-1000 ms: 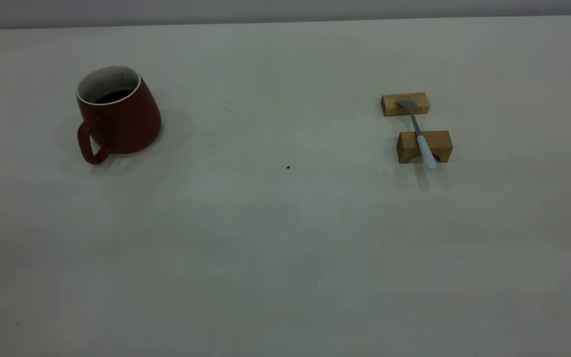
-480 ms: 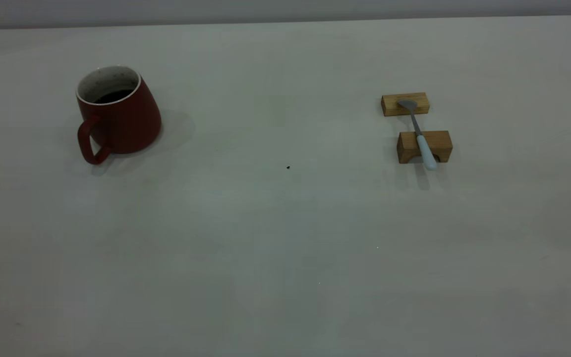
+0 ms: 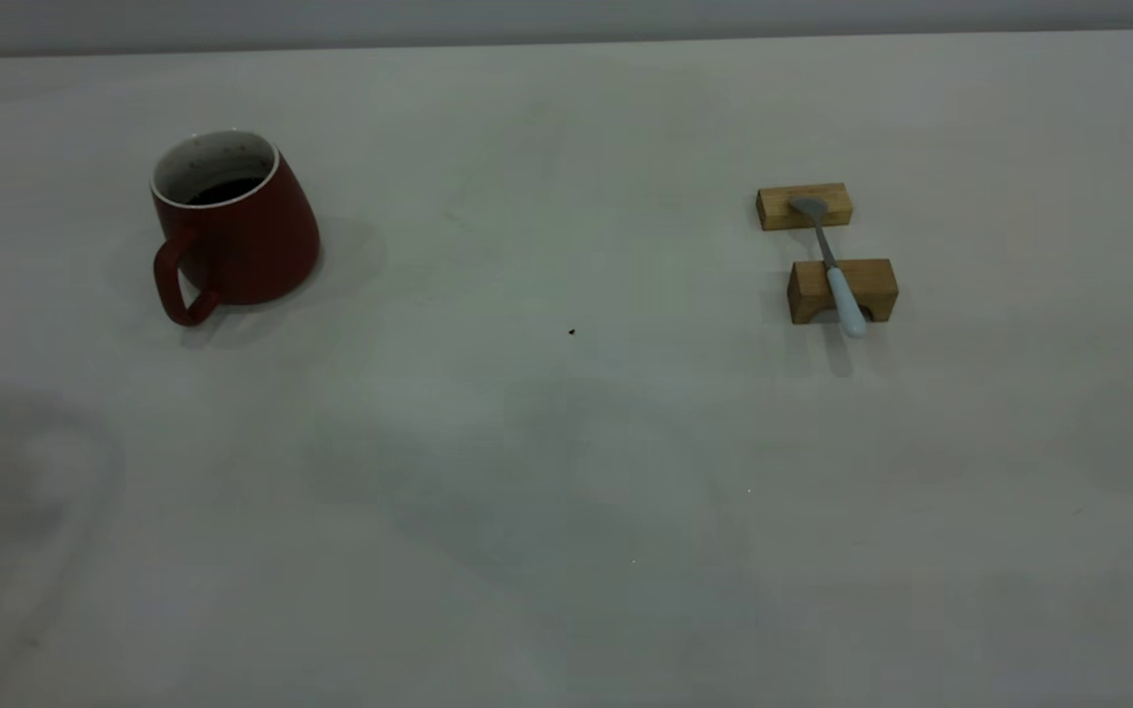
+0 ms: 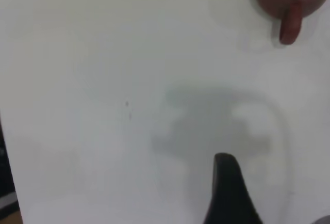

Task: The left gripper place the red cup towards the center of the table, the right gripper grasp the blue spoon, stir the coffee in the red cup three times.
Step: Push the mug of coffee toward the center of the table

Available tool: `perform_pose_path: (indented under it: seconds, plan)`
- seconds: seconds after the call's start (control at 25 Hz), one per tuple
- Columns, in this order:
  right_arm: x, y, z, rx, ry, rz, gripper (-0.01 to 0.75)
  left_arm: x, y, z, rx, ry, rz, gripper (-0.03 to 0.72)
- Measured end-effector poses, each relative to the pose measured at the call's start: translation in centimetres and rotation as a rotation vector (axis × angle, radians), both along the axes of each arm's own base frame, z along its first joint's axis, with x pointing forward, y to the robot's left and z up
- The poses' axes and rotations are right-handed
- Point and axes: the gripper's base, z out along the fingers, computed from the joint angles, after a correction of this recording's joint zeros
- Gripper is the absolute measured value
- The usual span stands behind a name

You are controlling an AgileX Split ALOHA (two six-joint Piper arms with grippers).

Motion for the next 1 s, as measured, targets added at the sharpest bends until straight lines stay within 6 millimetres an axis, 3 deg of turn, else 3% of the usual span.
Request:
perform_pose_path:
  seconds: [0.16, 0.44, 0.72, 1.0]
  plan:
    - [0.0, 0.0, 0.0, 0.000, 0.000, 0.000, 0.414, 5.5, 0.0, -3.3, 0.043, 0.128, -0.129, 0.551]
    - [0.0, 0.0, 0.0, 0.000, 0.000, 0.000, 0.414, 12.4, -0.1, -8.8, 0.146, 0.264, -0.487, 0.551]
    - [0.0, 0.0, 0.0, 0.000, 0.000, 0.000, 0.414, 17.3, -0.7, -15.4, 0.235, 0.351, -0.836, 0.551]
    - [0.0, 0.0, 0.0, 0.000, 0.000, 0.000, 0.414, 20.0, -2.1, -20.6, 0.288, 0.362, -1.029, 0.551]
